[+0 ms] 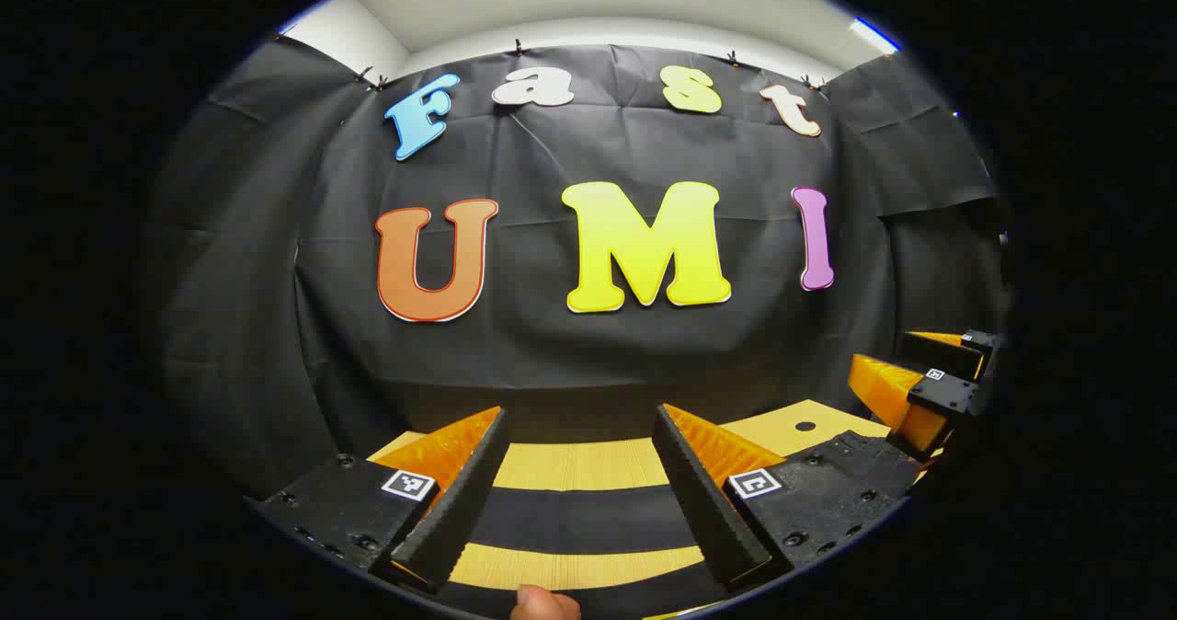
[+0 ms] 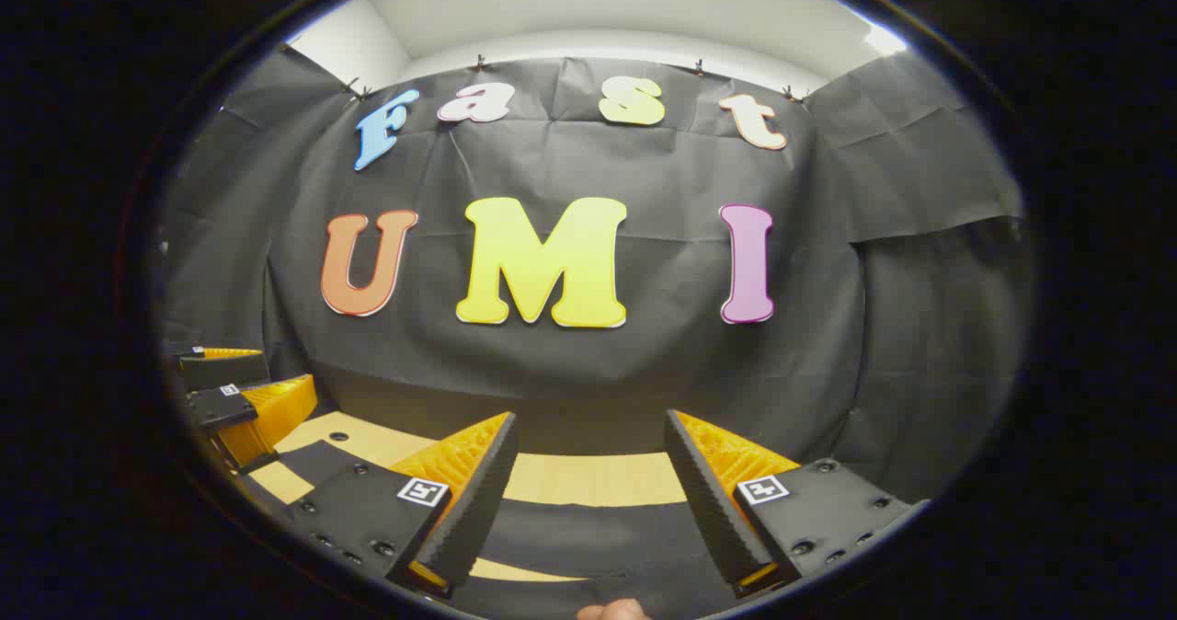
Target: Grasp the waist and the cuffs of the jeans and fold them to make the two legs overlap; first hold the waist and fold one-third of the jeans toward the cuffs, then hold the cuffs and fold the remaining one-third in the same direction to finish folding.
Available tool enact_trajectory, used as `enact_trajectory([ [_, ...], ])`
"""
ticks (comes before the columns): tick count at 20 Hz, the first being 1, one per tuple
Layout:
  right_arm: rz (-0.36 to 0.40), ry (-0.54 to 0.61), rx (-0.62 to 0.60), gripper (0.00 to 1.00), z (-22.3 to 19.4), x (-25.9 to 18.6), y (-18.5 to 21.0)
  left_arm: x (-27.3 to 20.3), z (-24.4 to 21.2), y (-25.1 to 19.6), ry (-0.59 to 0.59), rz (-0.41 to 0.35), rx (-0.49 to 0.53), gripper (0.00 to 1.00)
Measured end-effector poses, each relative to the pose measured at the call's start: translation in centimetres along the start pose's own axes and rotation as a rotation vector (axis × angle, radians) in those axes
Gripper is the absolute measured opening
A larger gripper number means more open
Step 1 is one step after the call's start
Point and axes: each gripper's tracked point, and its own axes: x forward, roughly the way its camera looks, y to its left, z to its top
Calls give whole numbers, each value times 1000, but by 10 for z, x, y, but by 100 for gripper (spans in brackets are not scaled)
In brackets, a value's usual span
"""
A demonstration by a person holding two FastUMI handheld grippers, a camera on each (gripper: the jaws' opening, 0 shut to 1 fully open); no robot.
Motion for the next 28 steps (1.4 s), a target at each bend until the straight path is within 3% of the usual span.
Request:
enact_trajectory([
  [18,32,6,0,95,-1,-2,6,-14,-5,18,23,38,-19,100],
  [20,34,10,0,95,-3,-2,6,-21,-21,36,90,75,-119,100],
  [24,32,46,-10,94,-17,-3,1,-60,-79,95,306,221,-370,100],
  [28,13,87,-15,94,-30,1,-11,-129,-159,134,561,428,-826,99],
])
